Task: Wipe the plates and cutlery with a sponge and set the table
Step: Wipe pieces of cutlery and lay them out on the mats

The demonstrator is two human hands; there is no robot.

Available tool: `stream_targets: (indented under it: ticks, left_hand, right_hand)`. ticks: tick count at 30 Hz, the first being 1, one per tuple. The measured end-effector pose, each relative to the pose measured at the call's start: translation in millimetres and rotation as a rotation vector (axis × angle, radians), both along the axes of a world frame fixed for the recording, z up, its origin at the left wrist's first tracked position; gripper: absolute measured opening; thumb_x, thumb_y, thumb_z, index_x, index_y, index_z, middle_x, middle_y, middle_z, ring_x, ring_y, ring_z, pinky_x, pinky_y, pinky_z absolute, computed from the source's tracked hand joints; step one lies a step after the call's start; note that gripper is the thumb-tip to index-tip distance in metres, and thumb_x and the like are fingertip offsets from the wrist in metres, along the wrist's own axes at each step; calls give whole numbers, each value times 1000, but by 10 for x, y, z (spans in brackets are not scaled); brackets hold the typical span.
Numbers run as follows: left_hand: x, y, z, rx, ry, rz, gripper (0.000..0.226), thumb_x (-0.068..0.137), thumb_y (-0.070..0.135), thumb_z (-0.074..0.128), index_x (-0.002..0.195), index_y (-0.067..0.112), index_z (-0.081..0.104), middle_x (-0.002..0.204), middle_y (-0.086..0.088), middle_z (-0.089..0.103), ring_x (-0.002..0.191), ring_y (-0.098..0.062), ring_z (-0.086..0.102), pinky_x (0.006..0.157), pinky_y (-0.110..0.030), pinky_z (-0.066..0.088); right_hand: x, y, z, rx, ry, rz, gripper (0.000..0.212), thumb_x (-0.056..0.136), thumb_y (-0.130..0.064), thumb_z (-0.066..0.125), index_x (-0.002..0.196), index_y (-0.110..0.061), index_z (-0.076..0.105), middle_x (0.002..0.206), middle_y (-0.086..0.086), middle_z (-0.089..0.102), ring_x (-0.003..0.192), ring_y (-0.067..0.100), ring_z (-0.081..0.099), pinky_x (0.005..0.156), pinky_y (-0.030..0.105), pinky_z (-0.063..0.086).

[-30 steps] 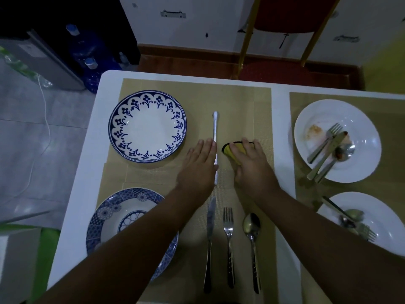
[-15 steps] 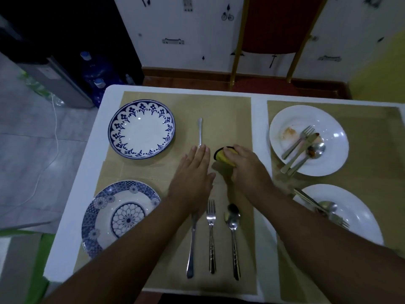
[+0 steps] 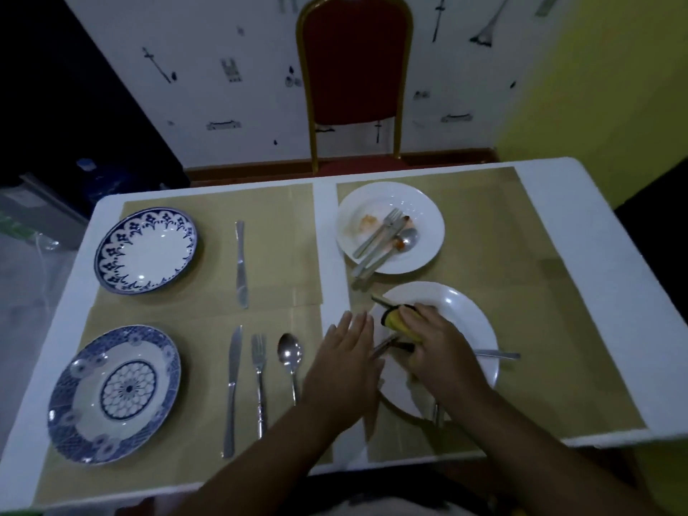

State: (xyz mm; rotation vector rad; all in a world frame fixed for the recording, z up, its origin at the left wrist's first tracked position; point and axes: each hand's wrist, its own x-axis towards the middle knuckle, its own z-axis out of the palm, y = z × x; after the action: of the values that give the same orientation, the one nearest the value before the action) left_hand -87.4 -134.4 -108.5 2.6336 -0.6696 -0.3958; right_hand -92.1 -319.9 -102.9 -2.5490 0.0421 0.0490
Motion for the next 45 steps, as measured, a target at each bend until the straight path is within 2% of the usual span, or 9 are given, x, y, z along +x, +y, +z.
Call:
stream_targets:
  ticks: [2,6,12,18,24,30,35,41,45]
  left_hand:
    - [-89,-167,-27,48,25,-36,77,95,51,11,160,10,14,169,-7,9,156,-27,3,127,-44,4]
    - [-19,-439,-79,57,2,-37,62,106,39,34,160,11,18,168,-7,14,156,-26,8,124,-35,2]
    - [428,-772,-112,138,-135,-10,47,94,25,63,139,12,57,142,-9,59,131,-28,53,108,-42,43]
    - [638,-848,-157,166,-156,-26,29,93,31,67,121,25,70,118,1,69,119,-24,53,101,-39,37]
    - [689,-728,-135,101,68,33,32,92,34,68,123,26,70,113,0,73,112,-21,62,103,-40,44]
    - [489,-507,261,-297,629,372,26,102,13,55,123,11,70,103,-8,72,85,-16,67,72,-23,58]
    - [230,-527,401,-641,1065,642,21,101,3,52,106,-1,72,84,-14,60,68,-18,54,52,-24,42]
    - [32,-387,422,-717,1125,729,27,100,-3,48,113,0,71,84,-12,56,63,-14,50,51,-21,41]
    - [6,-353,428,-777,1126,783,29,100,-6,45,112,0,71,81,-10,58,65,-14,51,51,-20,41]
  right_hand:
    - [-111,-204,-4,18,21,-37,55,76,-20,45,127,-8,60,135,14,54,125,29,50,108,35,38]
    - [-208,-535,-17,-8,11,-93,60,72,13,54,128,-9,59,138,13,51,128,26,47,106,24,28]
    - [-218,-748,65,36,-27,-127,60,68,17,55,119,-14,66,132,8,56,121,20,50,97,0,18]
    - [-317,-771,122,99,-33,-139,57,59,8,74,110,-19,70,122,6,63,112,16,55,88,0,25]
    - [-364,-751,114,122,13,-209,58,68,0,76,121,-20,66,135,1,56,123,16,53,99,25,41]
    - [-266,-590,224,109,-87,-278,57,78,12,53,124,-19,63,136,0,55,122,12,50,99,15,32]
    - [-266,-223,313,85,-97,104,43,73,0,65,111,-22,64,123,-2,60,110,9,54,84,13,35]
    - [-254,-430,27,-109,9,155,67,70,-24,79,131,-28,54,142,-2,49,119,19,54,94,25,40]
    - [-355,-274,4,-128,-52,223,71,68,-2,70,135,-23,53,142,1,49,120,23,54,97,31,41]
